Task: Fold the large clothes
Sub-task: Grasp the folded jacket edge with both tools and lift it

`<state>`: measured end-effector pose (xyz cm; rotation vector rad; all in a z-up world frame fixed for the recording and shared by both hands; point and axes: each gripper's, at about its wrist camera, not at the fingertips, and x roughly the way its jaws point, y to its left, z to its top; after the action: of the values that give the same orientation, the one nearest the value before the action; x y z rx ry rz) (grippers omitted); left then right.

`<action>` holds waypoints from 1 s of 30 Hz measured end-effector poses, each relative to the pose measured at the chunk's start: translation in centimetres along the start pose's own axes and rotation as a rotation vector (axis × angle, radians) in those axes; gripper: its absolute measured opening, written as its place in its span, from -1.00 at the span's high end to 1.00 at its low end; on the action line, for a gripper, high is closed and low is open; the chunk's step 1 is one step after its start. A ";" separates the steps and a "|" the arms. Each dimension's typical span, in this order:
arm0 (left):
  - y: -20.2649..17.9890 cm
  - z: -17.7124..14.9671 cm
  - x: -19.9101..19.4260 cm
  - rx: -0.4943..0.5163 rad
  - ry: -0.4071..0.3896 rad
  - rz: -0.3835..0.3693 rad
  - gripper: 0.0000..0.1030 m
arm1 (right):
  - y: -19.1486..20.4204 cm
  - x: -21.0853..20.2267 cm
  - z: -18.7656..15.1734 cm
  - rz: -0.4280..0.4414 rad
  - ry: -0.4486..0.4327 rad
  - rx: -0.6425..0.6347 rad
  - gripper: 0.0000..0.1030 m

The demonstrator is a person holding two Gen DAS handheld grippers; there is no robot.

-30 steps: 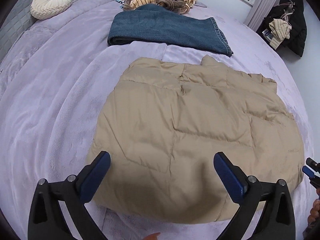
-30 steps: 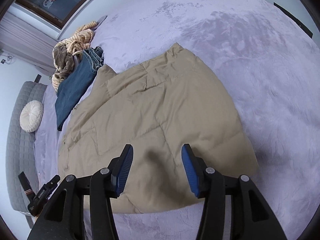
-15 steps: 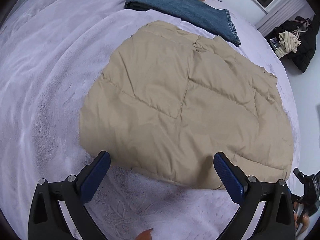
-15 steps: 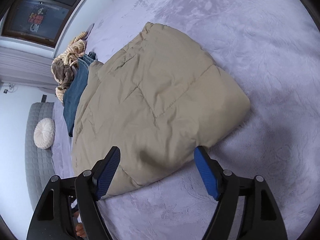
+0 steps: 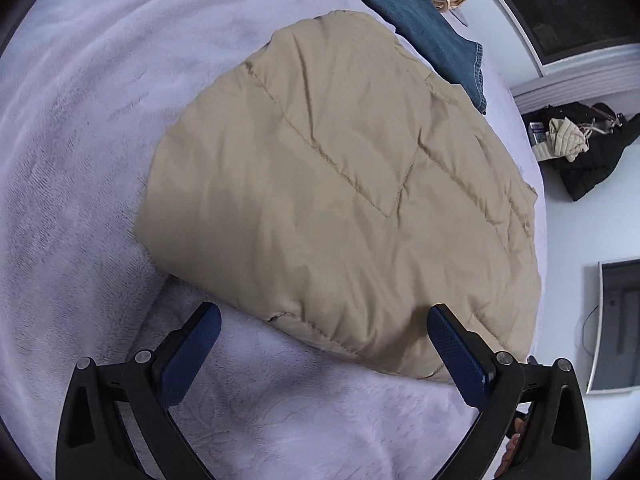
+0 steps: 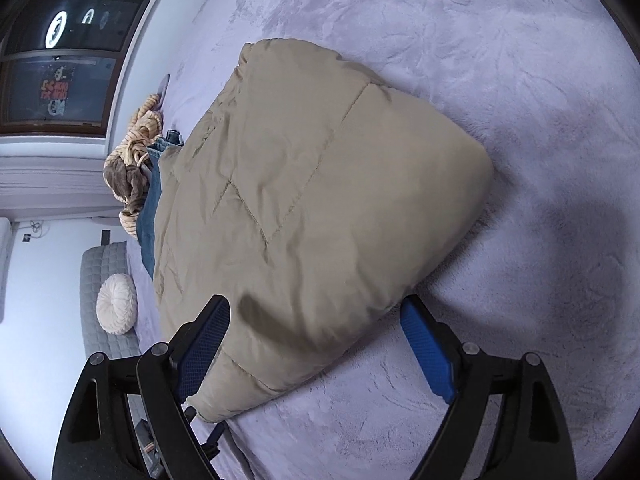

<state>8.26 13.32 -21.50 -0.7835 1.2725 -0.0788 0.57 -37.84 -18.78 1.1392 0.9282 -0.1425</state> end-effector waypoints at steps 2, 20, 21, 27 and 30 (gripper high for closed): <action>0.1 0.0 0.4 -0.015 -0.004 -0.023 -1.00 | 0.1 0.6 0.2 0.020 0.007 0.011 -0.75; -0.6 5.6 4.2 -0.137 -0.113 -0.093 -1.00 | 2.0 5.7 1.5 0.128 0.073 0.033 -1.00; -0.9 5.8 4.5 -0.141 -0.124 -0.088 -1.00 | 1.9 6.0 1.6 0.126 0.078 0.036 -1.00; -2.6 6.5 3.6 -0.041 -0.185 -0.073 0.33 | 2.0 6.5 1.7 0.132 0.087 0.058 -0.99; -4.5 6.6 2.5 0.078 -0.209 -0.030 0.51 | 1.5 6.2 1.8 0.151 0.085 0.107 -0.68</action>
<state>16.48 12.04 -20.53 -0.7243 1.0537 -0.0679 6.33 -36.54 -21.87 1.3185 0.9138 -0.0208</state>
